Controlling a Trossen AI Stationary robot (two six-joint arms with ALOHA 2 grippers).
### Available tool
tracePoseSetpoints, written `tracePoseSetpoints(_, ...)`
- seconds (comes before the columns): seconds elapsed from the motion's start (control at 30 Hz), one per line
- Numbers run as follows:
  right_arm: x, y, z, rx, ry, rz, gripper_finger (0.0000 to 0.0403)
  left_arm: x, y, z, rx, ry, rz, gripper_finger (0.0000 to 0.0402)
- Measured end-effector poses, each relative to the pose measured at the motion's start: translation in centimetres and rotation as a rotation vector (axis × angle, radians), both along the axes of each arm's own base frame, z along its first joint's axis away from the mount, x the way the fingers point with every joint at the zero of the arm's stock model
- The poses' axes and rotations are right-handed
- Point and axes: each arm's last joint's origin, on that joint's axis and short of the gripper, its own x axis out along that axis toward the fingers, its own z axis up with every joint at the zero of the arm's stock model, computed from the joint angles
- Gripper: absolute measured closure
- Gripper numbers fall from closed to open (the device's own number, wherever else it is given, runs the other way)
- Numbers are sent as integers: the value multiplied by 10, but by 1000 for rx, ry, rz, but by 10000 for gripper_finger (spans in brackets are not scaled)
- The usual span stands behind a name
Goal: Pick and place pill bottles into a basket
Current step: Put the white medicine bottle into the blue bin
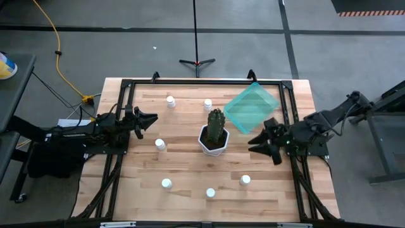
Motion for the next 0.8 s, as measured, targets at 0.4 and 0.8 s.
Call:
tracePoseSetpoints(0.4,35,61,13,-176,231,98,236,0,-1,0,-6,3,-20,275)
tracePoseSetpoints(0.8,67,100,-50,-122,843,190,236,0,-1,-5,-12,50,-19,275)
